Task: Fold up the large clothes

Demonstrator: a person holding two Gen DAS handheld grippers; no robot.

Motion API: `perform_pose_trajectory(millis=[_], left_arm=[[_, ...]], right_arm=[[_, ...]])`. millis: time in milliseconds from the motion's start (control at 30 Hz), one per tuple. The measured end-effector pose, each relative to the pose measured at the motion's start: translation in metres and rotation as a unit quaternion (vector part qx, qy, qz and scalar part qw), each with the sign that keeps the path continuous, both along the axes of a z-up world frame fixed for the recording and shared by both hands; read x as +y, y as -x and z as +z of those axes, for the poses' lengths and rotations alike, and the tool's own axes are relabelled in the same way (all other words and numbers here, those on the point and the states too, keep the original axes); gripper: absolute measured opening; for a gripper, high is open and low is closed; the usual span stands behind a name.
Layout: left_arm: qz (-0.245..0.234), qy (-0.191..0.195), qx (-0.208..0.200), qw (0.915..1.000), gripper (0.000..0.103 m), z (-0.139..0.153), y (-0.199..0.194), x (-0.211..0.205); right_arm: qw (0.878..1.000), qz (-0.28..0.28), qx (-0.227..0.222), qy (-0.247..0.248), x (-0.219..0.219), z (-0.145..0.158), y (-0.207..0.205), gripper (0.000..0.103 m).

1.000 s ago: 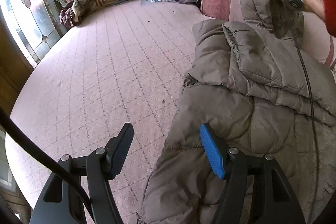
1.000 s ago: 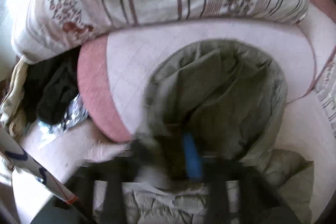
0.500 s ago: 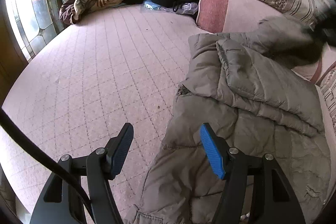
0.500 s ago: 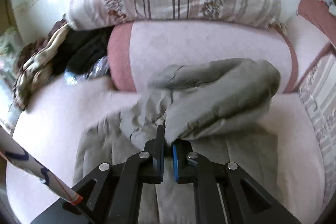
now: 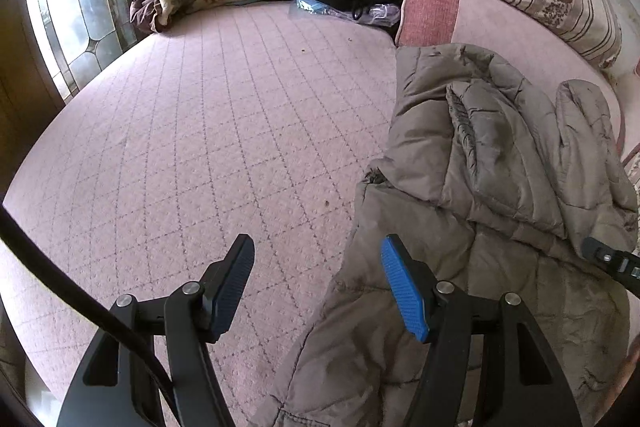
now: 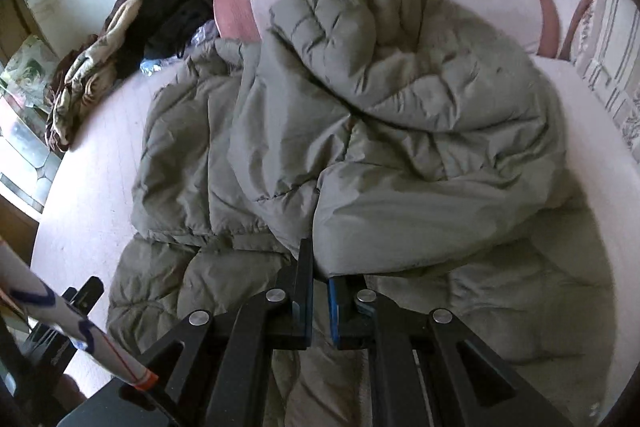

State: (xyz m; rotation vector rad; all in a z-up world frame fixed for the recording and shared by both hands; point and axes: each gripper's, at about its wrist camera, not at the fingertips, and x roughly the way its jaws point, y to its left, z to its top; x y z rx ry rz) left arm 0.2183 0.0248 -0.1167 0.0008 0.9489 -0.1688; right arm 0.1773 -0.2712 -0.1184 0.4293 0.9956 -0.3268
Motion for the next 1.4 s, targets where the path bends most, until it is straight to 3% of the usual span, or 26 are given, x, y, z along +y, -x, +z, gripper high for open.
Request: perform_pose_trajectory(millis=[300,333,367,433,633,733,833,1000,1167,1300,1400], left_arm=[[-0.006,-0.01,0.012,0.9999,0.065,-0.008,-0.004,-0.005],[-0.006,-0.01,0.012,0.9999,0.065,-0.007,-0.004,-0.005],[-0.005,-0.009,0.011,0.9999,0.065,-0.007,-0.004,-0.005],[-0.004,-0.009,0.009,0.9999,0.065,-0.006,-0.003,-0.004],[-0.001,-0.01,0.011,0.9999,0.065,-0.005,-0.003,-0.004],[-0.003,-0.012,0.009,0.9999,0.065,-0.004,-0.002,-0.004],[-0.005,-0.014,0.006,0.9999,0.065,-0.004,-0.001,-0.005],[-0.003,-0.014,0.01,0.9998,0.065,-0.005,-0.005,-0.003],[0.0,-0.009,0.014,0.9999,0.065,-0.005,-0.012,-0.001],[-0.001,-0.009,0.017,0.9998,0.065,-0.006,-0.01,-0.003],[0.001,-0.011,0.015,0.9998,0.065,-0.005,-0.009,-0.001]], right_arm=[[0.999,0.004,-0.004,-0.033,0.003,-0.017,0.003,0.012],[0.999,0.005,-0.004,-0.033,0.003,-0.016,0.01,0.018],[1.0,0.009,-0.003,-0.025,0.005,-0.013,0.016,0.034],[1.0,0.021,-0.002,0.007,0.011,-0.006,0.031,0.051],[0.996,0.024,-0.015,0.083,0.003,0.033,0.048,0.051],[0.994,-0.013,-0.031,0.102,-0.019,0.059,0.029,0.051],[0.994,-0.058,-0.04,0.085,-0.049,0.068,-0.006,0.051],[0.989,-0.096,0.005,0.115,-0.074,0.038,-0.07,0.051],[0.997,-0.055,0.047,-0.02,-0.058,-0.025,-0.081,0.051],[0.998,0.016,0.051,0.032,-0.014,-0.029,-0.075,0.051],[0.997,0.023,0.042,0.053,-0.008,-0.014,-0.07,0.05]])
